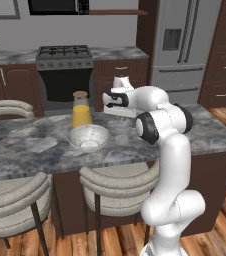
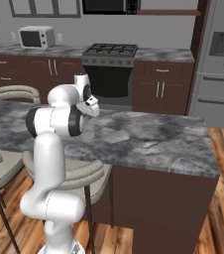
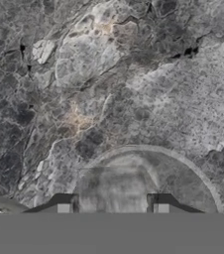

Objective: There are two ice cubes in the ice bowl. Place both ice cubes in the glass cup.

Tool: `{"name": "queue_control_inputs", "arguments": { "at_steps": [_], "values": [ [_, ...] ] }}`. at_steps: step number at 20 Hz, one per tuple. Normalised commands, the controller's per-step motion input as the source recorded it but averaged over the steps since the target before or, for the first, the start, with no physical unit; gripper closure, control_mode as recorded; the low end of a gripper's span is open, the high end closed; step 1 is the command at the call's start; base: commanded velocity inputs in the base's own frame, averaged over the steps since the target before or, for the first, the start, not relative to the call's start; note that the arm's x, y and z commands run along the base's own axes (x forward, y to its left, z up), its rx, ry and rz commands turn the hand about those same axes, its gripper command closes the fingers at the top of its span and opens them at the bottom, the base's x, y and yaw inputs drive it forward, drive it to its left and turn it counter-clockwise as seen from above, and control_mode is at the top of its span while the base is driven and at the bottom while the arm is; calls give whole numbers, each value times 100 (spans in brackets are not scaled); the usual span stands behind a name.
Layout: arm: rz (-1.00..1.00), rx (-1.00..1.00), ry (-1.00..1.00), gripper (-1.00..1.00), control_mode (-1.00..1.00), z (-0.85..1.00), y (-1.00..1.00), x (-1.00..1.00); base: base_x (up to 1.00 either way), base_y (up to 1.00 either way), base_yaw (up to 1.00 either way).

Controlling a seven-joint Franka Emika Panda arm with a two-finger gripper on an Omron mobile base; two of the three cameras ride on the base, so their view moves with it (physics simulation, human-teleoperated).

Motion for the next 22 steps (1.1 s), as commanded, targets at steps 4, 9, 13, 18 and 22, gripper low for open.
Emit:
{"name": "queue_control_inputs", "arguments": {
  "at_steps": [4, 9, 13, 18, 22],
  "values": [
    [0, 0, 0, 100, -100, -1, 0, 21, 0, 0, 0],
    [0, 0, 0, 100, -100, -16, 0, 10, 0, 0, 0],
    [0, 0, -2, 100, -100, -3, 0, -8, 0, 0, 0],
    [0, 0, -9, 100, -100, 0, 0, -23, 0, 0, 0],
    [0, 0, -2, 100, -100, -2, 0, -13, 0, 0, 0]
  ]
}}
